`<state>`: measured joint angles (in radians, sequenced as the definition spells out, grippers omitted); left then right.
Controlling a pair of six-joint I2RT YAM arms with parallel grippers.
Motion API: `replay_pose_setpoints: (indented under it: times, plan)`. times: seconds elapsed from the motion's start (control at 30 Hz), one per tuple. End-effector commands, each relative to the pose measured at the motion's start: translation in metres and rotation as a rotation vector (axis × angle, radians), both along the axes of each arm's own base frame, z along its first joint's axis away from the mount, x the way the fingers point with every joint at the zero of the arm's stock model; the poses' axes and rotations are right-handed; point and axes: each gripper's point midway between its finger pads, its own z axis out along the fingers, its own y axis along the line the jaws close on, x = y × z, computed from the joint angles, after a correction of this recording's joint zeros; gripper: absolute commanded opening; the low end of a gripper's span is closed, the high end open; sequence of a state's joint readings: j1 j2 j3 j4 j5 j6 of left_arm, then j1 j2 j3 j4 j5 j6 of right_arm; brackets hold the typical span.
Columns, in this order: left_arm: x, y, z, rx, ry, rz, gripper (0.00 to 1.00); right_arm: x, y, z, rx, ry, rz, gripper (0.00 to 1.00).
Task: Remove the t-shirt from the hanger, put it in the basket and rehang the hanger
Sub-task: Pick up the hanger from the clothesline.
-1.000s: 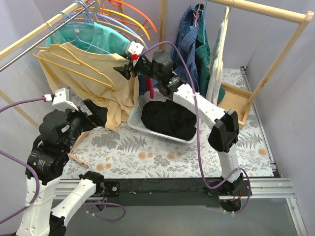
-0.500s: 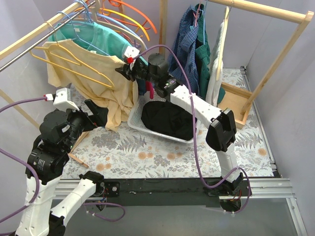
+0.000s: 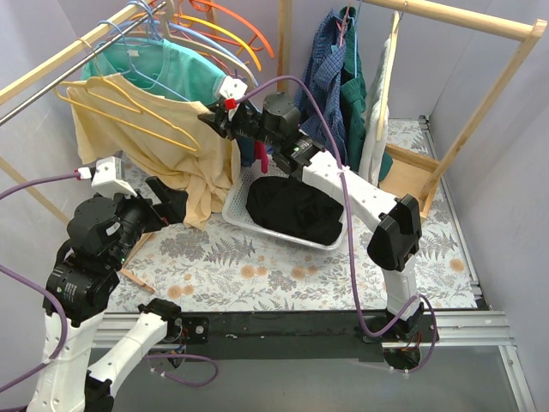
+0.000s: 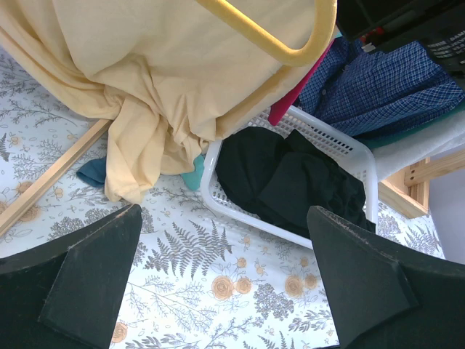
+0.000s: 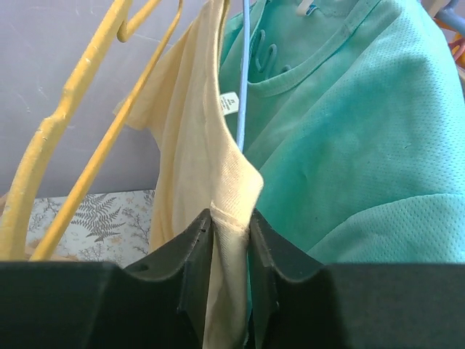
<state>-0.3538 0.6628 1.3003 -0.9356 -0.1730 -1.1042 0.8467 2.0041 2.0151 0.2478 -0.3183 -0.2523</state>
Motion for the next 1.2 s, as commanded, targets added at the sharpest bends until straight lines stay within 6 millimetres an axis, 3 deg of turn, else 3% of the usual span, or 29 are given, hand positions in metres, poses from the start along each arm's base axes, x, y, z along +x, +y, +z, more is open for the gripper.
replay_pose_setpoints:
  times: [0.0, 0.07, 0.17, 0.43, 0.73, 0.9, 0.93, 1.17]
  plan:
    - [-0.001, 0.002, -0.006, 0.02, 0.014, 0.001, 0.98, -0.017, -0.012, 0.04, 0.073, -0.058, 0.014, 0.27]
    - [0.0, 0.001, -0.008, 0.021, 0.02, -0.002, 0.98, -0.019, -0.01, 0.038, 0.061, -0.051, 0.026, 0.18]
    - [-0.001, 0.001, -0.011, 0.025, 0.026, -0.002, 0.98, -0.019, -0.005, 0.033, 0.043, -0.038, 0.04, 0.12]
    - [0.0, 0.002, -0.014, 0.033, 0.036, 0.001, 0.98, -0.02, 0.003, 0.034, 0.014, -0.057, 0.038, 0.26]
    - [0.001, 0.0, -0.015, 0.03, 0.04, -0.002, 0.98, -0.014, 0.01, 0.029, 0.024, -0.041, -0.021, 0.01]
    - [0.002, 0.0, -0.015, 0.033, 0.041, -0.003, 0.98, -0.015, 0.0, 0.053, 0.105, -0.055, -0.075, 0.01]
    - [0.002, 0.0, -0.015, 0.034, 0.042, -0.005, 0.98, -0.014, -0.007, 0.067, 0.149, -0.067, -0.1, 0.01]
    - [0.001, 0.0, -0.016, 0.032, 0.041, -0.003, 0.98, -0.027, -0.029, 0.115, 0.291, -0.082, -0.112, 0.01]
